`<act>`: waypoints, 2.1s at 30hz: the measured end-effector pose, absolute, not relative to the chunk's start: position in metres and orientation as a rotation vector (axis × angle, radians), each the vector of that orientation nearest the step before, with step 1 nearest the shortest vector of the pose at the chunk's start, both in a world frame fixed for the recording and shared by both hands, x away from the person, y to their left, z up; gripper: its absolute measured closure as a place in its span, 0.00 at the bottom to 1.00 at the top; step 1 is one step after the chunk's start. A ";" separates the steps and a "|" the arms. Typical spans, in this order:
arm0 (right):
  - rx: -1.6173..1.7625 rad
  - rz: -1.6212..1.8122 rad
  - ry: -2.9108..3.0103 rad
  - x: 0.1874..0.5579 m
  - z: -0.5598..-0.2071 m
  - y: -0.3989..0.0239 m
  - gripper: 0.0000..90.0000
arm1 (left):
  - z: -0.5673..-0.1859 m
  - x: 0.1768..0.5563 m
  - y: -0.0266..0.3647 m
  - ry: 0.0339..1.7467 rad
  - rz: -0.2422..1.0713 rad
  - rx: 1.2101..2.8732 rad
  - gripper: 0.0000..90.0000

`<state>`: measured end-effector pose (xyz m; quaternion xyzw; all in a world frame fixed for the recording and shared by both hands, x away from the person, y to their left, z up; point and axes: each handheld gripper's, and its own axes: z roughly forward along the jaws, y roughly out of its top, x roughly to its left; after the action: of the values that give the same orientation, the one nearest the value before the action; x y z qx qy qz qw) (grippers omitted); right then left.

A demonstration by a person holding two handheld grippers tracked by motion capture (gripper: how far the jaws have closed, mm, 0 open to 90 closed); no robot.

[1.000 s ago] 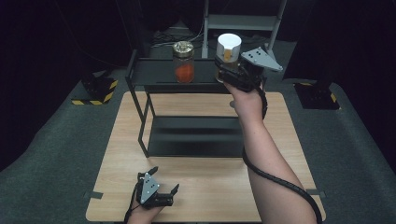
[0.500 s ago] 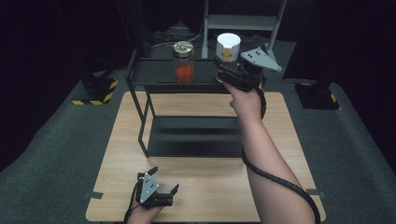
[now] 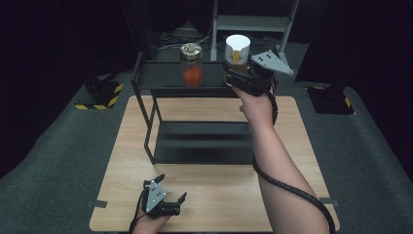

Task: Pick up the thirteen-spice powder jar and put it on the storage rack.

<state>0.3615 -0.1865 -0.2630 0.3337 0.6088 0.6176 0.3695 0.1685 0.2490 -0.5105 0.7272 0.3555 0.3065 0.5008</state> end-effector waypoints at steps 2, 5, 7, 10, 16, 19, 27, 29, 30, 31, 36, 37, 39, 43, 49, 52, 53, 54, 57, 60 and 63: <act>0.862 1.581 1.563 0.361 -0.263 -0.186 0.18 | -0.511 0.168 0.249 0.859 0.741 1.757 0.01; 0.868 1.574 1.559 0.360 -0.264 -0.183 0.06 | -0.510 0.169 0.249 0.860 0.738 1.758 0.01; 0.864 1.559 1.560 0.359 -0.263 -0.181 0.02 | -0.510 0.169 0.250 0.862 0.737 1.757 0.01; 0.854 1.556 1.569 0.356 -0.265 -0.179 0.00 | -0.510 0.169 0.250 0.862 0.735 1.755 0.01; 0.852 1.553 1.565 0.351 -0.269 -0.180 0.00 | -0.511 0.169 0.250 0.860 0.735 1.755 0.01; 0.848 1.560 1.563 0.346 -0.271 -0.184 0.00 | -0.510 0.169 0.250 0.860 0.736 1.758 0.01; 0.816 1.581 1.569 0.330 -0.278 -0.194 0.00 | -0.510 0.169 0.249 0.854 0.742 1.765 0.01; 0.801 1.589 1.567 0.325 -0.280 -0.197 0.00 | -0.510 0.169 0.248 0.854 0.741 1.764 0.01; 0.797 1.590 1.568 0.322 -0.281 -0.198 0.00 | -0.510 0.169 0.248 0.853 0.742 1.764 0.01; 0.794 1.595 1.568 0.319 -0.282 -0.200 0.00 | -0.510 0.169 0.249 0.853 0.742 1.764 0.01; 0.769 1.591 1.580 0.306 -0.286 -0.206 0.00 | -0.510 0.169 0.248 0.852 0.743 1.767 0.01; 0.763 1.593 1.581 0.303 -0.288 -0.207 0.00 | -0.510 0.169 0.248 0.851 0.745 1.770 0.01; 0.752 1.593 1.586 0.297 -0.290 -0.210 0.00 | -0.509 0.169 0.247 0.848 0.750 1.777 0.01; 0.736 1.588 1.593 0.286 -0.296 -0.215 0.00 | -0.509 0.168 0.245 0.843 0.758 1.784 0.01; 0.707 1.586 1.610 0.271 -0.309 -0.222 0.00 | -0.508 0.167 0.243 0.841 0.765 1.791 0.01; 0.694 1.579 1.627 0.266 -0.316 -0.225 0.00 | -0.508 0.167 0.242 0.839 0.766 1.794 0.01; 0.690 1.574 1.636 0.263 -0.320 -0.226 0.00 | -0.508 0.167 0.242 0.838 0.767 1.796 0.01; 0.687 1.571 1.641 0.261 -0.323 -0.227 0.00 | -0.508 0.167 0.241 0.837 0.769 1.797 0.01; 0.676 1.555 1.653 0.256 -0.331 -0.229 0.00 | -0.508 0.167 0.241 0.837 0.766 1.798 0.01; 0.672 1.545 1.660 0.251 -0.340 -0.233 0.00 | -0.508 0.167 0.240 0.834 0.768 1.802 0.01; 0.677 1.537 1.661 0.247 -0.349 -0.236 0.00 | -0.508 0.165 0.239 0.831 0.779 1.802 0.01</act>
<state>0.2466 -0.2364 -0.3492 0.2649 0.6504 0.6020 0.3800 0.1654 0.2393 -0.5082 0.7398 0.3412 0.3199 0.4837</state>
